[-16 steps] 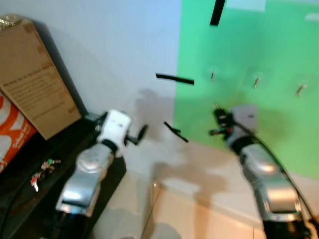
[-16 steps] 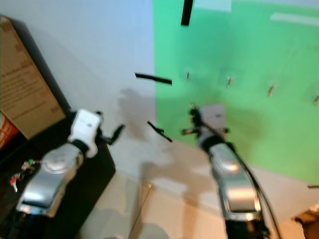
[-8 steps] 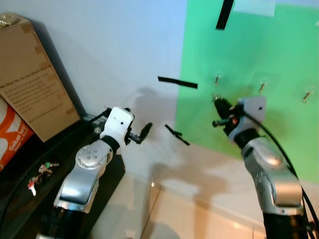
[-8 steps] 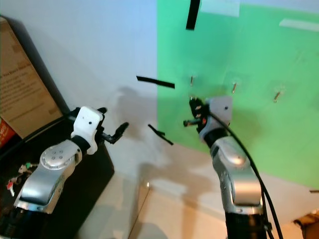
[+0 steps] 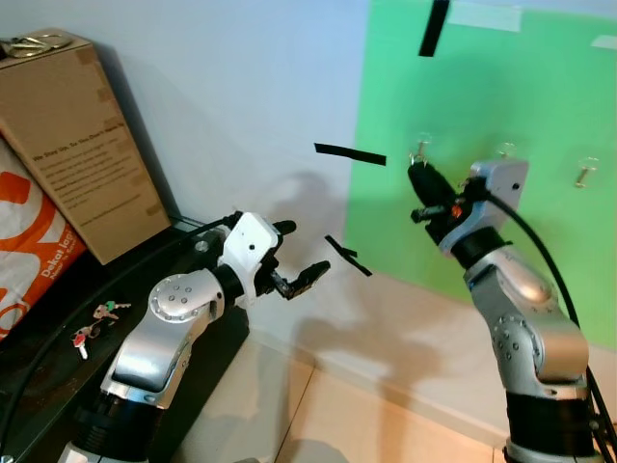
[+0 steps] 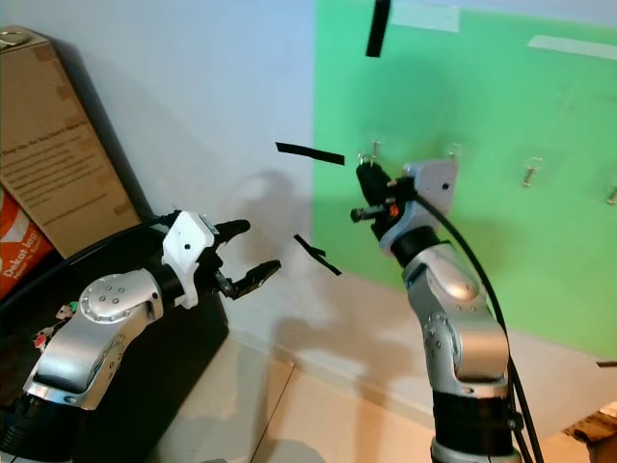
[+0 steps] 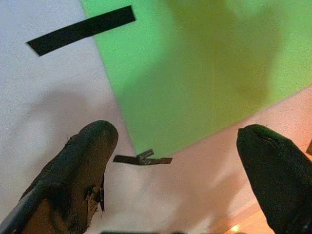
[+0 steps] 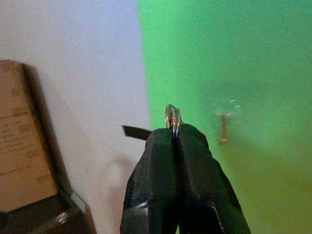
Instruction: Hang keys on a hook
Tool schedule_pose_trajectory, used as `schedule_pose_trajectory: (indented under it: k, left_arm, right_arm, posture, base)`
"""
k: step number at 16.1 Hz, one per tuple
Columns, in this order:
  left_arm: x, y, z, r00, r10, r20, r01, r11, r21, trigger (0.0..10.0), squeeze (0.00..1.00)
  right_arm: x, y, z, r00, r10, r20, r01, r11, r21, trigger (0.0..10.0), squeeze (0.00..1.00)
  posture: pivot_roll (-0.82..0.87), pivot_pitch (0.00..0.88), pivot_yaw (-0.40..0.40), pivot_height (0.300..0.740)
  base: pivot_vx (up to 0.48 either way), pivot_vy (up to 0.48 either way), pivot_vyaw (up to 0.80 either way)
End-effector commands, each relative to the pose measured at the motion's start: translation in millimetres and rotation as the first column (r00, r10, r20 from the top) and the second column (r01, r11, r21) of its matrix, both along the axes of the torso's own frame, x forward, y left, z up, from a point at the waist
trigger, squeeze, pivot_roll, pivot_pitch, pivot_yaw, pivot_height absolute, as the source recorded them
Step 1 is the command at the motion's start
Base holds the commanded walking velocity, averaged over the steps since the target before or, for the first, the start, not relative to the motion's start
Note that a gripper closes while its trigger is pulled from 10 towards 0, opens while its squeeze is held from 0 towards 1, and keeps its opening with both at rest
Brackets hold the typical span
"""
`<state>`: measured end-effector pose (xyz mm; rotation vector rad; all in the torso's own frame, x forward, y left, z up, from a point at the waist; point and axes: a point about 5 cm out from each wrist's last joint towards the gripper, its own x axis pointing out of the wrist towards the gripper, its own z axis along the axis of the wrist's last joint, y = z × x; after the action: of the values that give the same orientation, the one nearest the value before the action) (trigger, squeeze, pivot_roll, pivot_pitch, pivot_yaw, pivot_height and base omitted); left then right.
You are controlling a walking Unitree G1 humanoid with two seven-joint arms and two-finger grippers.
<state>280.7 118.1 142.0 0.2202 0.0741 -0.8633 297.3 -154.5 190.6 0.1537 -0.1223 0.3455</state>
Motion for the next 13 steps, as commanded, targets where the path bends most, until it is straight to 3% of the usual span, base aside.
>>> schedule_pose_trajectory:
  k: [1, 3, 6, 13]
  left_arm:
    - [1.5, -1.6, 4.7, 1.0, -0.023, 0.015, 0.023, 1.0, 0.002, 10.0, 0.0]
    - [1.1, -1.6, 5.0, 0.999, -0.038, 0.011, 0.038, 0.999, 0.003, 10.0, 0.0]
    - [0.6, -1.9, 5.1, 0.999, -0.051, 0.01, 0.051, 0.999, 0.007, 10.0, 0.0]
    - [0.1, -2.6, 5.0, 0.998, -0.064, 0.01, 0.063, 0.998, 0.013, 10.0, 0.0]
  right_arm:
    - [4.2, -1.8, 2.3, 1.0, -0.008, -0.007, 0.008, 1.0, 0.027, 10.0, 0.0]
    - [8.3, 0.9, -1.5, 0.999, 0.023, -0.046, -0.022, 1.0, 0.018, 10.0, 0.0]
    - [8.6, 6.8, -11.7, 0.991, 0.09, -0.103, -0.098, 0.992, -0.083, 10.0, 0.0]
    - [17.5, 4.7, -6.5, 0.993, 0.085, -0.082, -0.092, 0.992, -0.083, 10.0, 0.0]
  posture:
    - [-0.1, 0.0, 0.051, 0.74]
    - [-0.1, 0.0, 0.05, 0.74]
    - [-0.09, 0.0, 0.044, 0.74]
    - [-0.09, 0.0, 0.042, 0.74]
  base:
    - [0.0, 0.0, 0.0]
    - [0.0, 0.0, 0.0]
    - [0.0, 0.0, 0.0]
    - [0.0, 0.0, 0.0]
